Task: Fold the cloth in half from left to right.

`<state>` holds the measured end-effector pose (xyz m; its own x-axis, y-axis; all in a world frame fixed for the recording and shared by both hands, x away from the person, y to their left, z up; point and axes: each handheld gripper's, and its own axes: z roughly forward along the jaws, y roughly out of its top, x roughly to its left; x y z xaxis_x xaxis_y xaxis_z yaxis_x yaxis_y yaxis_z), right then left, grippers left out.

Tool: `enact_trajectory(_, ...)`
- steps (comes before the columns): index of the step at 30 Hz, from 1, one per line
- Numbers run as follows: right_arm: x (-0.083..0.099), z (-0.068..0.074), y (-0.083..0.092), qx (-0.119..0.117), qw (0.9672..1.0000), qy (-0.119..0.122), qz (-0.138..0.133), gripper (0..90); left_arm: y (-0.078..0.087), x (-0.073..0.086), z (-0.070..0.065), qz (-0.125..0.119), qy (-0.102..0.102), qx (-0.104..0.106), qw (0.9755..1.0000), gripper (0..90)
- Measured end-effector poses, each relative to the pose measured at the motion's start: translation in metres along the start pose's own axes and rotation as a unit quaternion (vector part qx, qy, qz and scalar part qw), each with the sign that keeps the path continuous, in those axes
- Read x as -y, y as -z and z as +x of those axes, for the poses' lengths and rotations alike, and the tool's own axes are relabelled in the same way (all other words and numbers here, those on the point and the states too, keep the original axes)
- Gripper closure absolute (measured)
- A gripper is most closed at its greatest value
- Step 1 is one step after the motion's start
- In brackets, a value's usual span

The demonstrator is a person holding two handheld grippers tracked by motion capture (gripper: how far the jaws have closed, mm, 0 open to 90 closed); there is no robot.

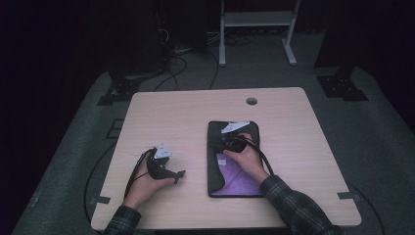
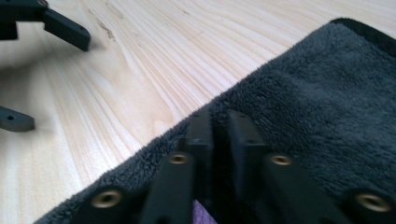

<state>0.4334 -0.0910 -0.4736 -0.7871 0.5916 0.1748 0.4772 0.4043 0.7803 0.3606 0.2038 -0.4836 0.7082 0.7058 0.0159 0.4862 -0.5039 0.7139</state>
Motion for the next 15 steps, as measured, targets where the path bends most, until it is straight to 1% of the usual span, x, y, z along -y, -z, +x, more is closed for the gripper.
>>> enact_trajectory(2, -0.001, 0.001, 0.002, -0.001, 1.0000, 0.002, -0.001, 86.8, 0.000, 0.000, 0.000, 0.000, 0.000, 0.000, 1.0000, 0.0)
enact_trajectory(5, -0.003, 0.002, 0.007, -0.007, 0.9999, 0.004, -0.009, 87.3, 0.000, 0.000, 0.000, 0.000, 0.000, 0.000, 1.0000, 0.0)
enact_trajectory(6, -0.005, 0.003, 0.010, -0.008, 0.9999, 0.001, -0.011, 87.5, 0.000, 0.000, 0.000, 0.000, 0.000, 0.000, 1.0000, 0.0)
enact_trajectory(9, -0.008, 0.003, 0.020, -0.012, 0.9998, 0.008, -0.011, 87.8, 0.000, 0.000, 0.000, 0.000, -0.001, -0.001, 1.0000, 0.0)
enact_trajectory(14, -0.008, 0.003, 0.036, -0.029, 0.9994, 0.008, -0.017, 87.8, 0.000, 0.000, 0.000, 0.000, 0.000, 0.000, 1.0000, 0.0)
enact_trajectory(15, -0.007, 0.003, 0.039, -0.032, 0.9993, 0.006, -0.016, 87.8, 0.000, 0.000, 0.000, 0.000, 0.000, 0.000, 1.0000, 0.0)
